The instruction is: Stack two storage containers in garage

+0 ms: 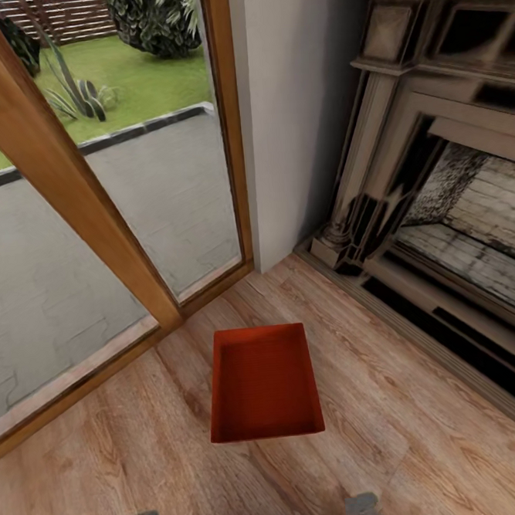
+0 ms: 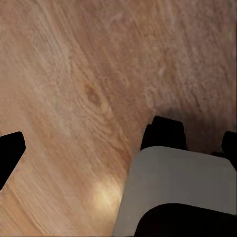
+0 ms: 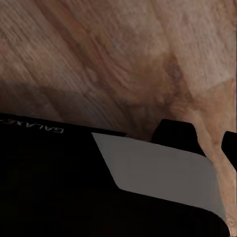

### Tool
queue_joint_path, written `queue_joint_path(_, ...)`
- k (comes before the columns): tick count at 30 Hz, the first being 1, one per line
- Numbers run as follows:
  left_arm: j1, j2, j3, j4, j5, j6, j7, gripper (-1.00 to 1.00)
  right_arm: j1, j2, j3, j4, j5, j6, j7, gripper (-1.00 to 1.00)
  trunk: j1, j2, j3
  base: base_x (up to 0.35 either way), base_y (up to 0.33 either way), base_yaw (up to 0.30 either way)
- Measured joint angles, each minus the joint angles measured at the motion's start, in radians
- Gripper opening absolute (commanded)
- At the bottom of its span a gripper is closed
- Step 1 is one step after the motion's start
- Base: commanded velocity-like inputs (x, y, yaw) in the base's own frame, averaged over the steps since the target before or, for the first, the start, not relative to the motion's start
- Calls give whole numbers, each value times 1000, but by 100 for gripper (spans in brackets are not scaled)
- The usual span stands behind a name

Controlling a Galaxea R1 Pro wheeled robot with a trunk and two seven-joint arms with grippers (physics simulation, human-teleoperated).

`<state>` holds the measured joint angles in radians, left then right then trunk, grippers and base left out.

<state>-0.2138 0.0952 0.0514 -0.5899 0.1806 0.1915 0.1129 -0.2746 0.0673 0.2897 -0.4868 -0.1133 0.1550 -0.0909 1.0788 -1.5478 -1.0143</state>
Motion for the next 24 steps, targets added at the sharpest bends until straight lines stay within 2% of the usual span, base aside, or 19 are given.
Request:
queue_joint_path(4,-5,16,1,-172,-2,125,2,100,-102,10,-6,-3,-3,-7,-42,100,0,0,0,0,0,0)
queue_joint_path(5,-6,17,1,-193,-2,141,5,100,-113,10,-9,-3,-4,-10,-50,100,0,0,0,0,0,0)
queue_joint_path(8,-10,16,1,-281,-6,233,46,100,-182,11,-42,-4,-4,-25,-98,100,0,0,0,0,0,0)
queue_joint_path(11,-57,11,0,-303,-7,284,86,100,-255,12,-79,1,-5,-31,-120,100,0,0,0,0,0,0)
queue_joint_path(14,-115,2,-2,-292,-4,296,97,100,-290,11,-94,6,-6,-35,-126,100,0,0,0,0,0,0)
queue_joint_path(16,-161,-5,-2,-263,-4,297,100,100,-304,11,-99,8,-6,-47,-128,100,0,0,0,0,0,0)
queue_joint_path(18,-276,-28,-5,-157,-3,295,101,100,-325,11,-103,10,-7,-92,-130,100,0,0,0,0,0,0)
queue_joint_path(19,-304,-34,-5,-125,-4,295,101,100,-332,11,-103,11,-8,-98,-130,100,0,0,0,0,0,0)
queue_joint_path(22,-462,-97,-11,80,-7,271,102,100,-370,29,-104,45,-9,-122,-131,100,0,0,0,0,0,0)
queue_joint_path(24,-515,-131,-15,153,-10,227,102,100,-384,38,-105,74,-9,-131,-132,100,0,0,0,0,0,0)
